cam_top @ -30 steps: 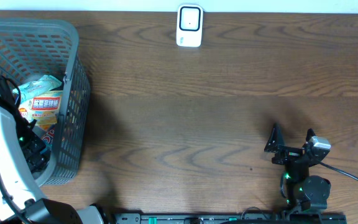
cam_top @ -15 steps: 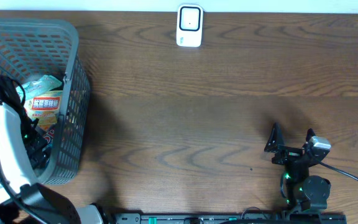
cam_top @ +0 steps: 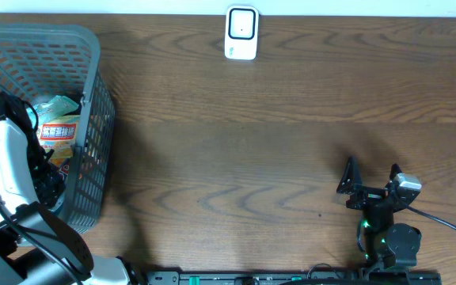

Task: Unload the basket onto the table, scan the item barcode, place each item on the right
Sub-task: 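Close the left gripper on the teal bottle's cap, then lift the bottle out and lower it onto the table center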

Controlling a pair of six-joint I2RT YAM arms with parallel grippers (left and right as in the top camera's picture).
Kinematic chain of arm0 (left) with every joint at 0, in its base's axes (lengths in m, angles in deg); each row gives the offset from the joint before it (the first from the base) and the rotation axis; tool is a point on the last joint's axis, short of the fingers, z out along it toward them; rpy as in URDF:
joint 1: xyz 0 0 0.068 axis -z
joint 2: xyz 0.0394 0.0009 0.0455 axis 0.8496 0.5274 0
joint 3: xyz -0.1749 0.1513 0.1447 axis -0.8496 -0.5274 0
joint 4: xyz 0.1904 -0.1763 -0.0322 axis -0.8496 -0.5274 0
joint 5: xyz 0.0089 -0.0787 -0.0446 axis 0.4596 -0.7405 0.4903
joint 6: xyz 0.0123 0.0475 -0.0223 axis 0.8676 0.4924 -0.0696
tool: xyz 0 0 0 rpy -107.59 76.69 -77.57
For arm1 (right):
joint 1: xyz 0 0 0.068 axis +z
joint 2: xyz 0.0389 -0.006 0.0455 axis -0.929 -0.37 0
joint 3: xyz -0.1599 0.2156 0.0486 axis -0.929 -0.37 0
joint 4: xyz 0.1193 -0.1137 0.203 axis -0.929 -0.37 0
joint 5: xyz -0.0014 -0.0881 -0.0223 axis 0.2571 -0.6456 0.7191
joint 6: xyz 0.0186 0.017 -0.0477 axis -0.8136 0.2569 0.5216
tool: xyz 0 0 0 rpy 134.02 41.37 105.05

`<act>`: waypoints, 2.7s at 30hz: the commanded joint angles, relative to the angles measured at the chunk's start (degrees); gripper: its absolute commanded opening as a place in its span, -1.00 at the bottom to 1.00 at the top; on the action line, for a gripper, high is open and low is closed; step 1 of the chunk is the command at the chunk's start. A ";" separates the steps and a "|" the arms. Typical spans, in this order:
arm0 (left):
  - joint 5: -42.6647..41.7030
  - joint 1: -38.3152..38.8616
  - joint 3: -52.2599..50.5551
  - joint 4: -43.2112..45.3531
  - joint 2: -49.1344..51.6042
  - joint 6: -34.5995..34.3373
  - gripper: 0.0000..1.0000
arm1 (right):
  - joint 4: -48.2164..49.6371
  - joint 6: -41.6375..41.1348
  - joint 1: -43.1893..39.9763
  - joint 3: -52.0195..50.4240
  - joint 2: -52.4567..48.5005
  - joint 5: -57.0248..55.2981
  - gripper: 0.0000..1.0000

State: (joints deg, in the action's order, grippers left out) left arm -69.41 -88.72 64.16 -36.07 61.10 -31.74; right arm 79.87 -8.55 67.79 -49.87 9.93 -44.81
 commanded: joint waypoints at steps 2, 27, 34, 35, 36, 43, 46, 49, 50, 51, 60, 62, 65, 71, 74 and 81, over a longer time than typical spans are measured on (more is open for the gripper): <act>4.20 -0.09 -0.35 -1.27 0.15 1.40 0.12 | 0.07 0.72 0.87 -0.24 0.31 -0.50 0.98; 3.96 -0.09 4.68 0.26 -11.96 14.45 -0.63 | 0.07 0.72 0.87 -0.24 0.31 -0.50 0.99; -1.77 -0.09 6.40 7.43 -24.02 21.97 -0.63 | 0.07 0.72 0.87 -0.24 0.31 -0.50 0.99; -4.22 -0.09 6.38 9.55 -26.08 23.58 -0.63 | 0.07 0.72 0.87 -0.24 0.31 -0.50 0.98; -6.45 -0.09 6.38 11.43 -27.76 24.57 -0.63 | 0.07 0.72 0.87 -0.24 0.31 -0.50 0.98; -30.32 1.51 6.38 28.70 -37.40 30.45 -0.63 | 0.07 0.72 0.87 -0.24 0.31 -0.50 0.99; -37.44 5.03 6.38 32.04 -37.88 30.42 -0.63 | 0.07 0.72 0.90 -0.24 0.31 -0.50 0.98; -38.95 10.56 6.38 32.24 -37.16 30.86 -0.63 | 0.07 0.72 0.87 -0.24 0.31 -0.50 0.99; -38.95 12.46 6.38 32.24 -36.74 31.43 -0.63 | 0.07 0.72 0.87 -0.24 0.31 -0.50 0.99; -38.93 14.86 6.38 32.22 -36.09 32.17 -0.63 | 0.07 0.72 0.87 -0.24 0.31 -0.50 0.99; -31.01 35.19 6.38 31.78 -25.42 42.64 -0.63 | 0.07 0.72 0.87 -0.24 0.31 -0.50 0.99; -28.59 39.08 6.38 31.78 -22.43 45.86 -0.63 | 0.07 0.72 0.87 -0.24 0.31 -0.50 0.98; -24.02 44.44 6.38 31.74 -17.68 50.88 -0.63 | 0.07 0.72 0.87 -0.24 0.31 -0.50 0.99; -12.33 52.24 6.38 29.57 -9.11 56.83 -0.63 | 0.07 0.72 0.87 -0.24 0.31 -0.50 0.99; -8.31 55.06 6.38 29.00 -5.14 60.57 -0.63 | 0.07 0.72 0.87 -0.24 0.31 -0.50 0.98; -7.34 58.42 6.38 29.53 2.21 68.63 -0.63 | 0.07 0.72 0.87 -0.24 0.31 -0.50 0.98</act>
State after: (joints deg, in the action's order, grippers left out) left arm -79.77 -31.19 68.95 -6.95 61.78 31.14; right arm 79.89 -8.55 67.79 -49.87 9.93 -44.81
